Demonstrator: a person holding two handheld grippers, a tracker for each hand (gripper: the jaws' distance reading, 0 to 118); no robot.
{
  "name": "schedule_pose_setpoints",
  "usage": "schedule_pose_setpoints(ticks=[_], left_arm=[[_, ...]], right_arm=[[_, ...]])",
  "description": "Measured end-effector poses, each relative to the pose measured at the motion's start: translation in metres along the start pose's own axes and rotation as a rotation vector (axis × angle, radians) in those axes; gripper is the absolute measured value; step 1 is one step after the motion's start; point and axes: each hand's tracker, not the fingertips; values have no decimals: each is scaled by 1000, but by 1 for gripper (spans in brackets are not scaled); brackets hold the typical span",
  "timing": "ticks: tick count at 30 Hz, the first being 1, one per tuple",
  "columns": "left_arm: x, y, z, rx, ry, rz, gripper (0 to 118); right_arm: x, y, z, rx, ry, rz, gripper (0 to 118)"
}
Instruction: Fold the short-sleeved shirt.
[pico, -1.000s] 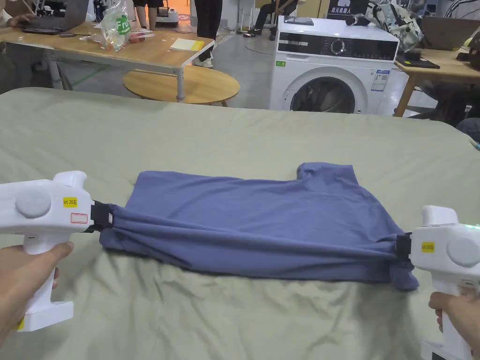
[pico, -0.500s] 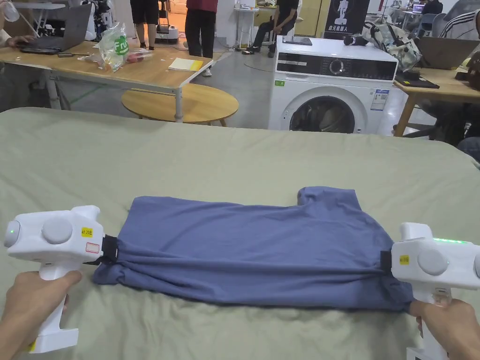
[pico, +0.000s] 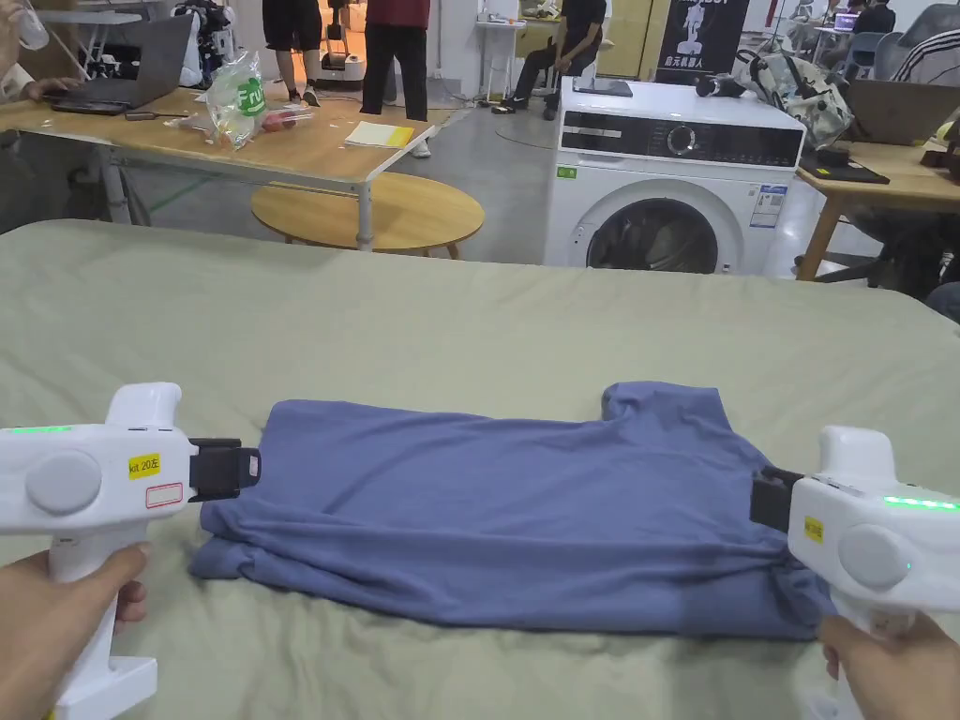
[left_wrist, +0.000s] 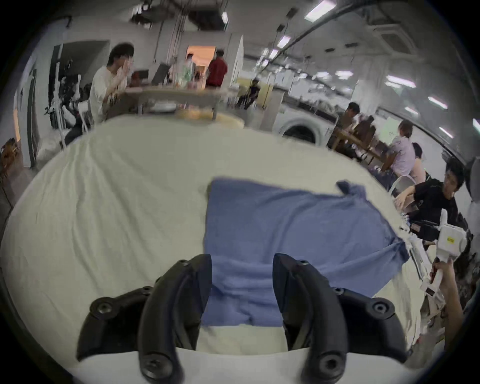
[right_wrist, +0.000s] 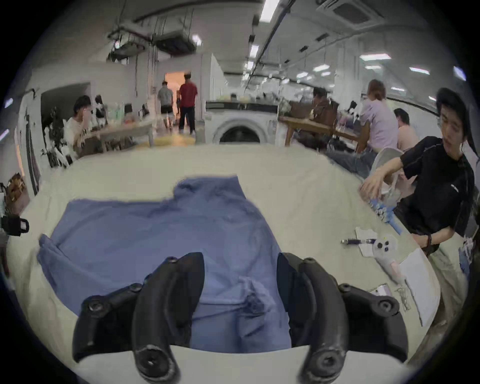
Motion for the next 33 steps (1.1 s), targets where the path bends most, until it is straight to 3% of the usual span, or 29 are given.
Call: schedule_pose_setpoints(ticks=[3, 4, 6, 7, 9, 15, 24, 25, 28, 33], left_arm=[[21, -12, 21, 117, -16, -52, 46], [29, -17, 28, 157, -4, -70, 46], [41, -26, 35, 177, 15, -83, 18], [48, -31, 37, 208, 48, -95, 5], [55, -39, 42, 196, 36, -95, 0], [38, -49, 39, 96, 65, -84, 0], [-26, -19, -11, -226, 66, 52, 0], [-32, -14, -23, -273, 65, 66, 1], [-37, -8, -46, -395, 55, 115, 52], [-33, -19, -85, -557, 126, 75, 59]], right_arm=[[-26, -4, 32, 119, 13, 6, 57], [-36, -9, 43, 163, 33, 14, 49], [-51, -14, 54, 210, 23, 17, 9], [-57, -17, 59, 221, 31, 3, 1], [-65, -23, 68, 234, 58, -24, 0], [-76, -31, 73, 211, 77, -1, 0], [-69, -39, 54, 130, 57, 44, 0], [-68, -41, 52, 125, 56, 46, 0], [-66, -45, 49, 106, 49, 54, 0], [-61, -51, 46, 82, 38, 57, 0]])
